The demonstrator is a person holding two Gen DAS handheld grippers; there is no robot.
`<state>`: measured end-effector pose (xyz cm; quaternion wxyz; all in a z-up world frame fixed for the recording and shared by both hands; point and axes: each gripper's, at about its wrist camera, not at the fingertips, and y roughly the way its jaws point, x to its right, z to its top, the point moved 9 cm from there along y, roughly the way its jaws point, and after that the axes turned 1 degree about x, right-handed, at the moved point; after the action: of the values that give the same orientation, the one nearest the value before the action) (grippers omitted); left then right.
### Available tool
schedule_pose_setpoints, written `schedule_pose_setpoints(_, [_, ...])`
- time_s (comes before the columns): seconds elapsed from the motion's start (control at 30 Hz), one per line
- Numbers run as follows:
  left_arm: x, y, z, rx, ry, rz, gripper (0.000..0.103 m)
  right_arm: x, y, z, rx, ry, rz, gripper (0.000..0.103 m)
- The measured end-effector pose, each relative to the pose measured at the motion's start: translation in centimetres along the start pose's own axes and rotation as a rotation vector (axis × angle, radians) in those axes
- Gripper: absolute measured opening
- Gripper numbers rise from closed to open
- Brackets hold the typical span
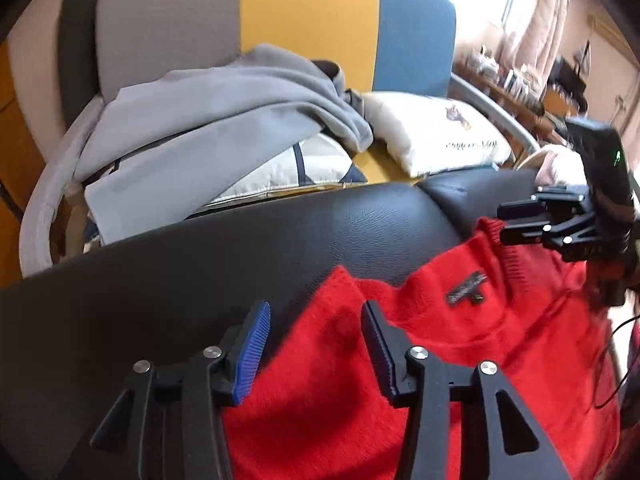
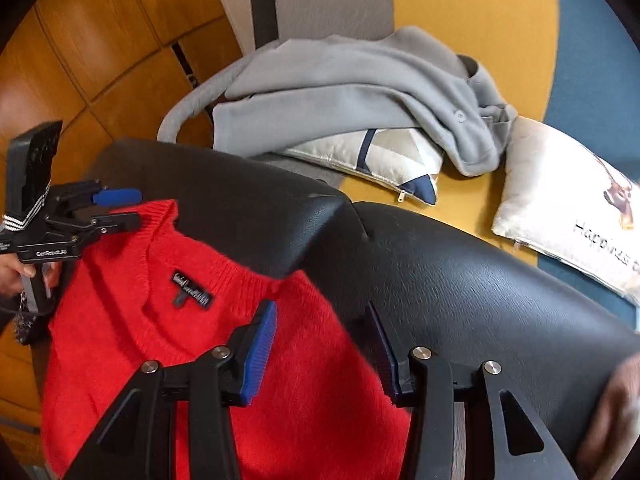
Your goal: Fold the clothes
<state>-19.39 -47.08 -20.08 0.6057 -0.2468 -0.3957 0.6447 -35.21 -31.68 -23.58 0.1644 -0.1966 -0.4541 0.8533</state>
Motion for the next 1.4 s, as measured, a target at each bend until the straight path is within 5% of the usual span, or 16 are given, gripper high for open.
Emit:
schedule_pose_setpoints(0.13, [0.7, 1.6, 0.2, -0.035, 0.037, -0.003, 0.053, -0.7, 0.7, 0.4, -0.031, -0.023, 0.018, 0.043])
schedule_pose_setpoints(0.17, [0.8, 1.9, 0.3, -0.044, 0.047, -0.004, 0.053, -0.9, 0.7, 0.3, -0.041, -0.039, 0.008, 0.032])
schedule_pose_setpoints(0.23, [1.2, 2.7, 0.4, -0.061, 0.065, -0.005, 0.032, -1.2, 0.6, 0.2, -0.053, -0.047, 0.001, 0.016])
schedule_pose_setpoints(0.27, [1.3, 2.3, 0.4, -0.049, 0.061, -0.013, 0.011, -1.3, 0.3, 0.2, -0.043, -0.045, -0.005, 0.014])
schedule_pose_setpoints(0.3, [1.5, 1.4, 0.4, -0.026, 0.05, -0.024, 0.008, -1.3, 0.0, 0.2, -0.033, -0.044, -0.012, 0.013])
schedule_pose_setpoints(0.43, [2.1, -2.0, 0.5, 0.067, 0.006, -0.067, 0.007, -2.0, -2.5, 0.5, 0.055, -0.031, -0.016, 0.013])
schedule_pose_setpoints(0.67, [4.5, -7.9, -2.7, 0.185, 0.002, -0.102, 0.007, -4.6, -7.1, -4.5, 0.158, -0.026, -0.014, 0.013])
schedule_pose_setpoints(0.93, [4.7, -8.1, -10.8, 0.133, -0.041, -0.042, 0.008, -5.6, -7.3, -12.8, 0.179, 0.033, -0.041, 0.008])
schedule_pose_setpoints(1.03, [4.7, -8.1, -12.2, 0.129, -0.055, -0.02, 0.012, -4.9, -7.7, -12.8, 0.217, 0.079, -0.045, 0.006])
schedule_pose_setpoints(1.17, [4.3, -9.6, -12.1, 0.128, -0.087, -0.018, 0.019, -6.2, -9.0, -12.7, 0.174, 0.017, -0.082, 0.025])
schedule_pose_setpoints(1.23, [4.0, -10.4, -12.1, 0.122, -0.081, -0.004, 0.019, -7.2, -10.2, -12.2, 0.18, -0.014, -0.087, 0.025])
schedule_pose_setpoints(1.4, [4.0, -12.9, -9.9, 0.209, -0.131, -0.026, 0.021, -9.2, -11.8, -9.0, 0.247, -0.036, -0.081, 0.028])
